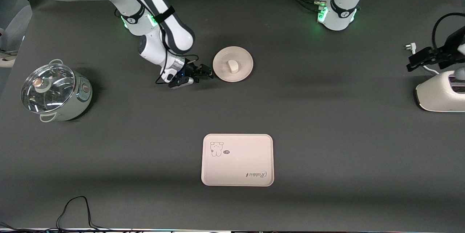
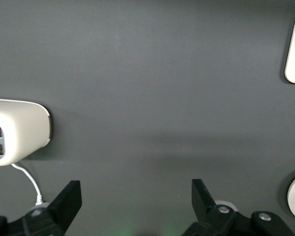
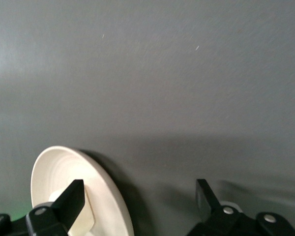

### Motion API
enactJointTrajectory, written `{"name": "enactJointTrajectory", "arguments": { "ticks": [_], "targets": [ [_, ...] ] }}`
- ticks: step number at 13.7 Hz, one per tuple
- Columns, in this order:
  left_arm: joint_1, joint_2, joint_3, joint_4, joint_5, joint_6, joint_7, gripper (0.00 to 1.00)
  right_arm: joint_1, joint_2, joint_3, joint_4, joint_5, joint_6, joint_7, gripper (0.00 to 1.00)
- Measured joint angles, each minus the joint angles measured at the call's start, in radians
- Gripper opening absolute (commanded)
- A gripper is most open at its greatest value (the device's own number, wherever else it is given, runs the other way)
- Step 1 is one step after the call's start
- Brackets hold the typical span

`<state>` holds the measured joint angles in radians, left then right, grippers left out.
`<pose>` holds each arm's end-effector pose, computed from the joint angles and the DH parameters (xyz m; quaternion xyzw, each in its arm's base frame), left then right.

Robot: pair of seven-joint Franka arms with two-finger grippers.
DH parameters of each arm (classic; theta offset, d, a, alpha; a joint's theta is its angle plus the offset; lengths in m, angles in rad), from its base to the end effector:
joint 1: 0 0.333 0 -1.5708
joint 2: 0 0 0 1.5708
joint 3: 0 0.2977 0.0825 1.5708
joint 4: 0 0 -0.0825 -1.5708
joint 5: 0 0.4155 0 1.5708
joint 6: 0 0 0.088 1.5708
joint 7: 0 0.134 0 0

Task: Place bun in plate and plate on tray
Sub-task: 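Retract the left arm while the right gripper approaches the plate rim, then grasp the rim of the white plate with the right gripper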

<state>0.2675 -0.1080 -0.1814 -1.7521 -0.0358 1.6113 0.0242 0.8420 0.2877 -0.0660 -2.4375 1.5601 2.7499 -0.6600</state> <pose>0.5530 0.0394 0.5519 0.9993 0.0327 -0.0168 0.0091 0.3596 0.3064 0.1054 -0.9626 0.0163 0.0010 0.2704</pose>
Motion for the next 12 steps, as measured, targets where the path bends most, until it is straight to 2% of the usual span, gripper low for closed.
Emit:
{"name": "enactJointTrajectory", "arguments": {
  "ticks": [4,6,8,11,12],
  "targets": [
    [-0.006,0.010,-0.011,0.022,0.012,0.010,0.000,1.00,0.074,0.004,0.000,0.000,0.102,0.054,-0.001,0.95],
    [-0.009,0.020,-0.016,0.032,0.035,0.010,0.000,1.00,0.115,0.006,0.000,0.000,0.117,0.080,0.000,0.92],
    [-0.009,0.035,-0.016,0.048,0.037,0.010,0.000,1.00,0.142,0.006,0.000,0.000,0.150,0.092,0.000,0.84],
    [-0.009,0.059,-0.016,0.061,0.037,0.009,-0.029,1.00,0.188,0.007,0.000,0.000,0.191,0.140,0.000,0.65],
    [-0.010,0.065,-0.016,0.061,0.037,0.009,-0.050,1.00,0.195,0.007,0.000,0.000,0.196,0.144,0.000,0.62]
  ]
}}
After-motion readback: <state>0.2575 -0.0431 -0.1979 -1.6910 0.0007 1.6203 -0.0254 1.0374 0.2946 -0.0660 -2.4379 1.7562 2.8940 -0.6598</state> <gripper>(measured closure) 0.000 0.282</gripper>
